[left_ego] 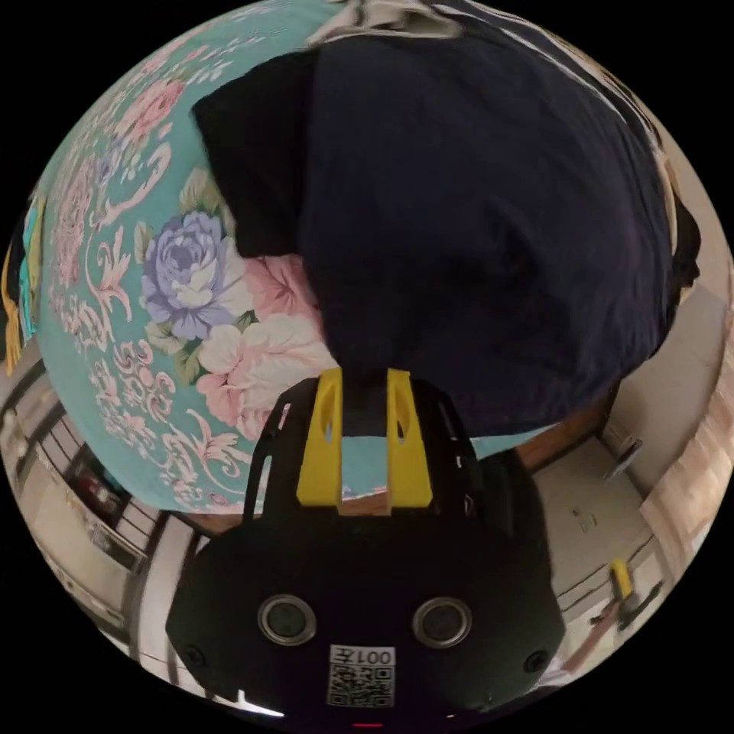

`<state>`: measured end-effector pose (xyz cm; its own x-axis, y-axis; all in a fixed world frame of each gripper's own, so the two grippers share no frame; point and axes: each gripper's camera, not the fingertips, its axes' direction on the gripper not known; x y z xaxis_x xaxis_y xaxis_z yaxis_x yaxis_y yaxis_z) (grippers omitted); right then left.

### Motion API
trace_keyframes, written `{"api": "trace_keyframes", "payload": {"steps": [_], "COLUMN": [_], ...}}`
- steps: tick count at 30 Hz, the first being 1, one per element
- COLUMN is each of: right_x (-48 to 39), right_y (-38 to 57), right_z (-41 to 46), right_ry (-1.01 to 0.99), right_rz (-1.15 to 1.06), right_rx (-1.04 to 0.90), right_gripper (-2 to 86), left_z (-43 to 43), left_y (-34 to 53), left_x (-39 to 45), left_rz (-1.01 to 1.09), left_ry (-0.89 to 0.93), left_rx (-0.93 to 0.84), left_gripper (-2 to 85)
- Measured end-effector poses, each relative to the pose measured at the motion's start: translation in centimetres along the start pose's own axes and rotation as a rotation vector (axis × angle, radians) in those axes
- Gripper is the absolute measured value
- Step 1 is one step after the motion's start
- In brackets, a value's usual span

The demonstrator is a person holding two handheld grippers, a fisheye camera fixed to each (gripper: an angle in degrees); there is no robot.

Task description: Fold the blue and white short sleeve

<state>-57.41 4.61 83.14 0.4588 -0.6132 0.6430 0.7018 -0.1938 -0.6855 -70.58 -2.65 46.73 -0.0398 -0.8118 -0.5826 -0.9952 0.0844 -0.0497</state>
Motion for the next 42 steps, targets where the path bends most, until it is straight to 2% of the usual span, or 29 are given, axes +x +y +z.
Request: {"api": "trace_keyframes", "payload": {"steps": [2, 4, 7, 8, 11, 12, 15, 17, 22, 26, 29, 34, 38, 42], "right_x": [1.7, 2.3, 2.2, 2.0, 0.3, -0.9, -4.6, -6.3, -5.2, -3.6, -2.7, -0.8, 0.4, -1.2], "right_y": [-3.1, -6.2, -11.5, -13.6, -18.9, -20.6, -24.2, -26.0, -29.5, -34.4, -35.0, -28.0, -23.0, -21.4], "right_z": [-1.0, -2.4, -4.6, -5.3, -6.6, -7.0, -7.1, -7.2, -9.4, -8.3, -8.6, -12.1, -14.9, -15.8], "right_ry": [-0.091, -0.156, -0.113, -0.117, -0.205, -0.223, -0.188, -0.160, -0.150, -0.287, -0.457, -0.490, -0.472, -0.483], "right_rz": [0.004, -0.073, -0.221, -0.279, -0.459, -0.539, -0.700, -0.741, -0.608, -0.610, -0.703, -0.920, -0.901, -0.840], "right_rx": [0.020, 0.035, 0.077, 0.100, 0.137, 0.157, 0.191, 0.218, 0.453, 0.414, 0.381, 0.549, 0.728, 0.750], "right_gripper": [3.6, 3.9, 5.9, 7.3, 12.4, 14.3, 18.7, 20.1, 18.8, 16.3, 18.1, 21.4, 22.2, 21.7], "left_z": [-0.2, -0.8, -3.1, -4.5, -8.3, -9.8, -12.4, -12.8, -12.1, -10.5, -9.0, -8.7, -10.3, -11.8], "left_y": [1.3, 2.9, 5.9, 7.3, 11.4, 13.2, 17.2, 19.3, 24.3, 29.3, 33.0, 37.6, 41.0, 45.6], "left_x": [1.9, 2.0, -0.4, -2.0, -6.3, -7.5, -9.2, -10.1, -10.9, -10.7, -11.7, -12.6, -12.2, -14.2], "left_rz": [0.152, 0.191, 0.183, 0.174, 0.147, 0.135, 0.136, 0.118, 0.094, 0.103, 0.091, 0.161, 0.321, 0.465], "left_ry": [-0.032, 0.002, 0.238, 0.366, 0.678, 0.747, 0.761, 0.866, 1.032, 1.238, 1.357, 1.321, 1.253, 1.233], "left_rx": [0.020, 0.041, 0.165, 0.235, 0.426, 0.491, 0.615, 0.682, 0.791, 0.899, 0.961, 1.000, 1.030, 1.117], "left_gripper": [-0.4, -0.7, -0.9, -0.9, -1.0, -1.0, -1.0, -1.0, -0.9, -0.9, -0.9, -0.9, -0.9, -0.9]}}
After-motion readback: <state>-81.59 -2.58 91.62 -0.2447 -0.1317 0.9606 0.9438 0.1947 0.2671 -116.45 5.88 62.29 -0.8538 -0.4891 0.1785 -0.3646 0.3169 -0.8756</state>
